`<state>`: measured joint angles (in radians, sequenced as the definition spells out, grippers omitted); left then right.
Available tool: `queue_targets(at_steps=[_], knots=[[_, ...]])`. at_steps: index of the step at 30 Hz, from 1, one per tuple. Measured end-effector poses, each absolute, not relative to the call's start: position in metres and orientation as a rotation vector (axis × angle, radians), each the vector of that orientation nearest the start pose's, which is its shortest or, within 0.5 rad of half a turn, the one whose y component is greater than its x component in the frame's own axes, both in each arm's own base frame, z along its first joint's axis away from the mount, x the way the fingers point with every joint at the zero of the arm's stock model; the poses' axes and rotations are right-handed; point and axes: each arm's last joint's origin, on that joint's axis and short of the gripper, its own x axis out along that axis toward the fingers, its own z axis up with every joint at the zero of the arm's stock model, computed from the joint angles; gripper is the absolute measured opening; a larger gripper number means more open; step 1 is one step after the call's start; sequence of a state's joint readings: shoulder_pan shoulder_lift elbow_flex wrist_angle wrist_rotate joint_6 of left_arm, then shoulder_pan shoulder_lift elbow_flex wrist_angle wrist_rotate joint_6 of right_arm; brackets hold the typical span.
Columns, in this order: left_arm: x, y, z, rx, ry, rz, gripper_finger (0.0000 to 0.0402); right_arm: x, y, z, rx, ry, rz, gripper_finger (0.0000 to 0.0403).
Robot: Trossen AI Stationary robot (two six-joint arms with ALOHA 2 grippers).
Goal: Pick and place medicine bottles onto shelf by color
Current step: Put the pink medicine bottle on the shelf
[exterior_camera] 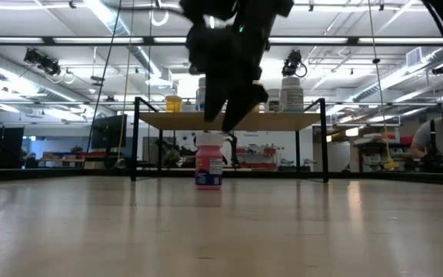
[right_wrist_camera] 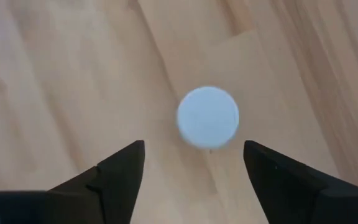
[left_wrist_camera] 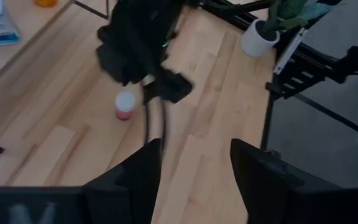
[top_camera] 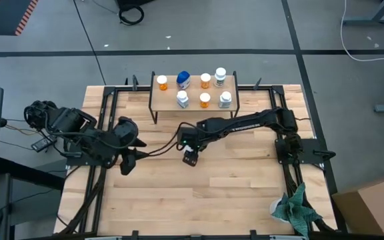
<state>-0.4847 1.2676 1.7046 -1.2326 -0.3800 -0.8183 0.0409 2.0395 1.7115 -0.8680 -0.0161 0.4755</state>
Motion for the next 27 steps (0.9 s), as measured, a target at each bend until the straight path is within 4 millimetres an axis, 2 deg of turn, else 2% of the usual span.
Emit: queue_targets(at_steps=[6,16,22,27], knots=[[0.187,-0.080,0.444,-0.413,0.709,0.243,0.0222,0.401,0.039,0.273,0.352,1.113,-0.224,0.0303],[0.210,-0.055,0.434,-0.248,0.740,0.311,0.0259,0.330,0.093,0.335,0.211,1.045,-0.357,0.0303],[0.242,-0.043,0.398,-0.194,0.806,0.156,0.0268,0.279,0.121,0.375,0.254,0.819,-0.478,0.0302],[0.270,-0.035,0.363,-0.140,0.765,0.055,0.0276,0.246,0.136,0.391,0.325,0.682,-0.542,0.0302]])
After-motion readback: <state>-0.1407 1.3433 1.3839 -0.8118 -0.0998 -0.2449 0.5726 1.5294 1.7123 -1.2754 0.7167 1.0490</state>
